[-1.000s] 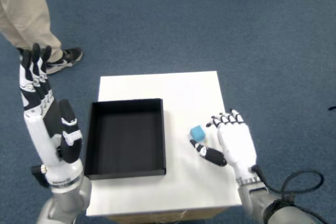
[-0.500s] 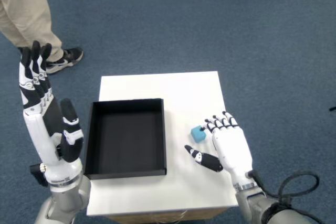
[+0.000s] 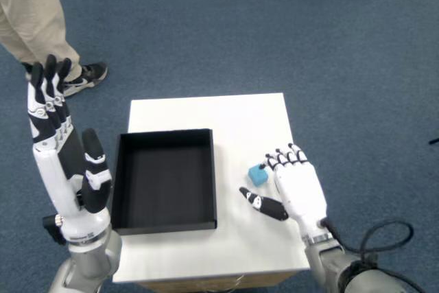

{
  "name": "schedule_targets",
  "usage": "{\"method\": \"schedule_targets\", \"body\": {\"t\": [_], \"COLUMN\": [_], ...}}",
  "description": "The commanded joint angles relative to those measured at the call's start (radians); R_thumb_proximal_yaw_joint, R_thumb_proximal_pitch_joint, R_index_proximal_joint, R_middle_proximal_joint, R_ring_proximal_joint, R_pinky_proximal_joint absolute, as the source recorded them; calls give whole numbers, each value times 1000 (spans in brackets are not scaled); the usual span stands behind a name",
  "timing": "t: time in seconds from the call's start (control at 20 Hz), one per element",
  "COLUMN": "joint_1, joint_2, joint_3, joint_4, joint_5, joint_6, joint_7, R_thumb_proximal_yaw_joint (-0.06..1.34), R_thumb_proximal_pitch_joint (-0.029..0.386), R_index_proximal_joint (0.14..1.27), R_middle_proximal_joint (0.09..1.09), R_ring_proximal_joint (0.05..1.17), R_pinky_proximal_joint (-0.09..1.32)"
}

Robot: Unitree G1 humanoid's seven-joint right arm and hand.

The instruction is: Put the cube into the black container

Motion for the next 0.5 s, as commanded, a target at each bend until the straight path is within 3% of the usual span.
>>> {"method": "schedule_targets", "body": {"t": [0.05,0.5], "joint_1": [-45,-81], "joint_2": [-16,-29], "joint_3": [-15,-47], "joint_4": [21,18], "joint_5": [28,65], "joint_6": [22,48], "joint_7": [4,99], "R_thumb_proximal_yaw_joint": [445,382], "R_thumb_proximal_pitch_joint": [-22,-21], "R_index_proximal_joint": [717,687], "R_middle_proximal_joint": [462,442], "R_ring_proximal_joint": [379,364], "R_pinky_proximal_joint": [225,217]}}
